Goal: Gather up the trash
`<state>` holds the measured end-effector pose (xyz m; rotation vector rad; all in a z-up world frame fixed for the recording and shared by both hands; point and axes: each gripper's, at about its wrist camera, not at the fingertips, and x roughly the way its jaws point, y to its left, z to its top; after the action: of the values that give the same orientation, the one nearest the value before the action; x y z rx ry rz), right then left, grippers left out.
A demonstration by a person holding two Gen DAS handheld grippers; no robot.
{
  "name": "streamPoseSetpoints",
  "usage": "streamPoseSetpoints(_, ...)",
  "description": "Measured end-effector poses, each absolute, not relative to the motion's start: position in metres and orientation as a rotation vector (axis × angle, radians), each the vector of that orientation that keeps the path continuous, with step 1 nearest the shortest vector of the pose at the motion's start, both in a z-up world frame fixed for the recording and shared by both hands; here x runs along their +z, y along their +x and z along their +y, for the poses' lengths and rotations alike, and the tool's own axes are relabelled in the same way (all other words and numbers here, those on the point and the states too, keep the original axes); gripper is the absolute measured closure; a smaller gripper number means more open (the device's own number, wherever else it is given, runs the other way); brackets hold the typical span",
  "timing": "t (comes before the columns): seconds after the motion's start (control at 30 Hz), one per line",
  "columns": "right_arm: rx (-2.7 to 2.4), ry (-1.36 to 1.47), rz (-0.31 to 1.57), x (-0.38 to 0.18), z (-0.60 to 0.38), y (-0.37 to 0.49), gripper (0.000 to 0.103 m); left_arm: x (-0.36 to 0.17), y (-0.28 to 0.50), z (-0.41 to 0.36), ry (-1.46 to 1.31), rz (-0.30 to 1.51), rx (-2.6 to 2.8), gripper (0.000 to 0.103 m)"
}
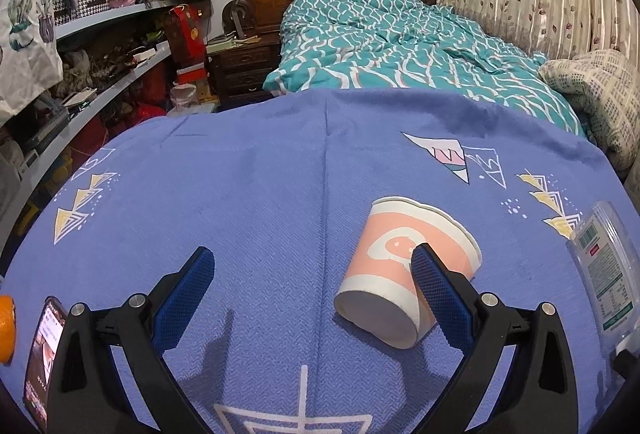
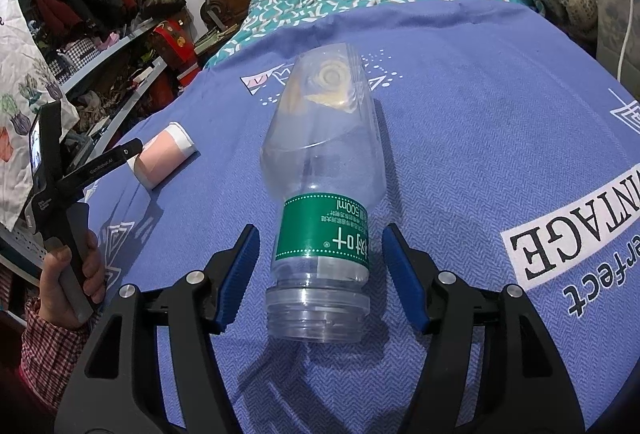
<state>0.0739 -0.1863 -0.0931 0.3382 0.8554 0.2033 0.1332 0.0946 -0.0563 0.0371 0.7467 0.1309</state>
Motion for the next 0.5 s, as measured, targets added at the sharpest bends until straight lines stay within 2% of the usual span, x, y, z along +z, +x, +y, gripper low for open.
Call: streamPoseSetpoints(0.5, 0.208, 0.343, 0.842, -0.0925, -0.1816, 0.0707, 0.036, -0.0556, 0.1324, 0.0956, 0.045, 0.742, 0.139, 0.007)
